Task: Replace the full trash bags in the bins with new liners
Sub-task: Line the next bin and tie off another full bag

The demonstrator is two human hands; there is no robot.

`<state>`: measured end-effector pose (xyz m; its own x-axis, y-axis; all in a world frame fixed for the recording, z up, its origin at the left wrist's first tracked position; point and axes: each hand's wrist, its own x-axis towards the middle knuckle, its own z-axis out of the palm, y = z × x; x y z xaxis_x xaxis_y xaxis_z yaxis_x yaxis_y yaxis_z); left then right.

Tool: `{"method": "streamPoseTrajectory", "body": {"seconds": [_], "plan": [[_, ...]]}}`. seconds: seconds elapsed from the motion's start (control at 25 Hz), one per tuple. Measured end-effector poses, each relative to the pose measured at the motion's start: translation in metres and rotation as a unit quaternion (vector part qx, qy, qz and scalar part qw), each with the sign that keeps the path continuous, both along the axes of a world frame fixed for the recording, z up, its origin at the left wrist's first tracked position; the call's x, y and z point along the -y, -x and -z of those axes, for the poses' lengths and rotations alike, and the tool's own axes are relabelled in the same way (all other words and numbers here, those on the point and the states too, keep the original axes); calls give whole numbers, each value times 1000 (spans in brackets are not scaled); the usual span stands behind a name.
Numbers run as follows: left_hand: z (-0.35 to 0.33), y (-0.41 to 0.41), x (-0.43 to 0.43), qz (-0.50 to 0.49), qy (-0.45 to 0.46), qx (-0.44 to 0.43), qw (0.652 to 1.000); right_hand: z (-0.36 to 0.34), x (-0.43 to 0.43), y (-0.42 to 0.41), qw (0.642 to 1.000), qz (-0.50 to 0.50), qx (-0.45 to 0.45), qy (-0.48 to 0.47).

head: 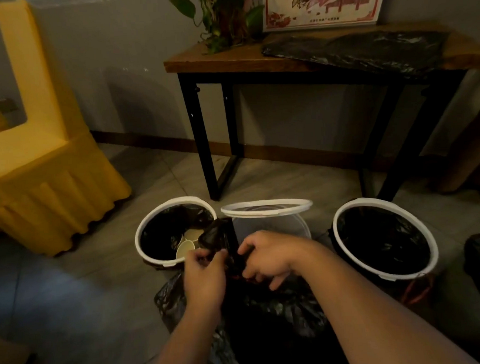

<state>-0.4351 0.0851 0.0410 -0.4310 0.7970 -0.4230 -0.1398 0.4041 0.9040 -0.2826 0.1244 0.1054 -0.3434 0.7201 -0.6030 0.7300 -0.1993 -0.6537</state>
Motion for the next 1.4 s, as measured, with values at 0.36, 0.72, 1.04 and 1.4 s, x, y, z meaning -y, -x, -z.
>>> {"method": "streamPoseTrajectory", "body": {"seconds": [0.36, 0.72, 1.04, 1.4], "plan": [[81, -3, -15, 1, 62, -2, 998, 36, -14, -25, 989, -23, 117, -82], [112, -21, -30, 9, 126, -35, 991, 94, -2, -33, 980, -45, 191, -16], [86, -6, -6, 66, 8, -15, 998, 72, -15, -33, 986, 70, 101, -111], [-29, 47, 42, 213, -139, -20, 967, 56, -9, 0, 990, 118, -20, -76]]}}
